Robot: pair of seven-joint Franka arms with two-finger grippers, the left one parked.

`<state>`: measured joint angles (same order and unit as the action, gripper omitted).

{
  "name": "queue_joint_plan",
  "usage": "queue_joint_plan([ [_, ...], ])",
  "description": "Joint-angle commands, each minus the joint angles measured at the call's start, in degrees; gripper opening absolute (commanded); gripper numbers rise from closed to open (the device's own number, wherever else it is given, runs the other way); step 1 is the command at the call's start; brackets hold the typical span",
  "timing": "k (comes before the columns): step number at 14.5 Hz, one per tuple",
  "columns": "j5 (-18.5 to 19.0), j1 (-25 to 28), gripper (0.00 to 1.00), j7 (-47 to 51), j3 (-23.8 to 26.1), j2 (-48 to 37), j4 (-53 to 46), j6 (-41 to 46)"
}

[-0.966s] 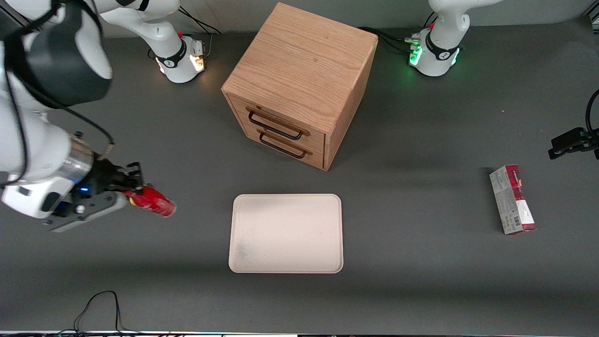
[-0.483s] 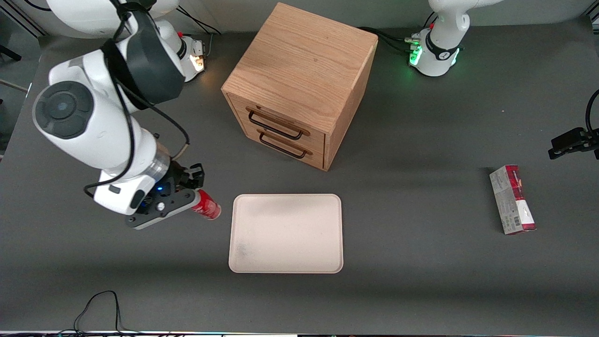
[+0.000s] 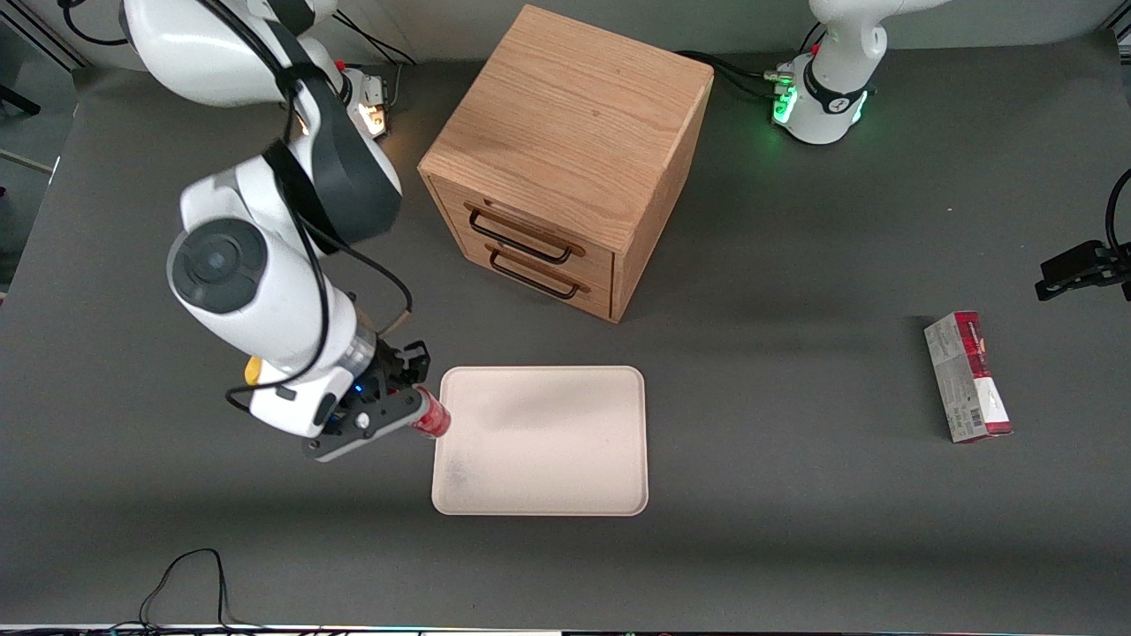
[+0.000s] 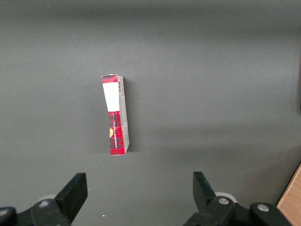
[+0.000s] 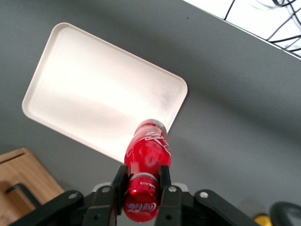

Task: Place coke bottle on tray
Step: 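Carry the bottle with the right gripper over the cream tray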

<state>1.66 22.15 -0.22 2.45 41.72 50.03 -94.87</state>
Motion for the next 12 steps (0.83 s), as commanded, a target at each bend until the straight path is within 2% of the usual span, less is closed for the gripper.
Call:
queue_joint_plan([
  [1,0.8,0.3,0.00,1.1,0.0,5.6,-2.9,-3.7],
  [6,0.8,0.3,0.00,1.0,-0.2,11.4,-2.3,-10.0],
  [11,0.8,0.2,0.00,1.1,-0.3,13.7,-2.0,-13.1],
  [12,0.8,0.2,0.11,1.3,-0.3,13.8,-2.0,-13.3],
])
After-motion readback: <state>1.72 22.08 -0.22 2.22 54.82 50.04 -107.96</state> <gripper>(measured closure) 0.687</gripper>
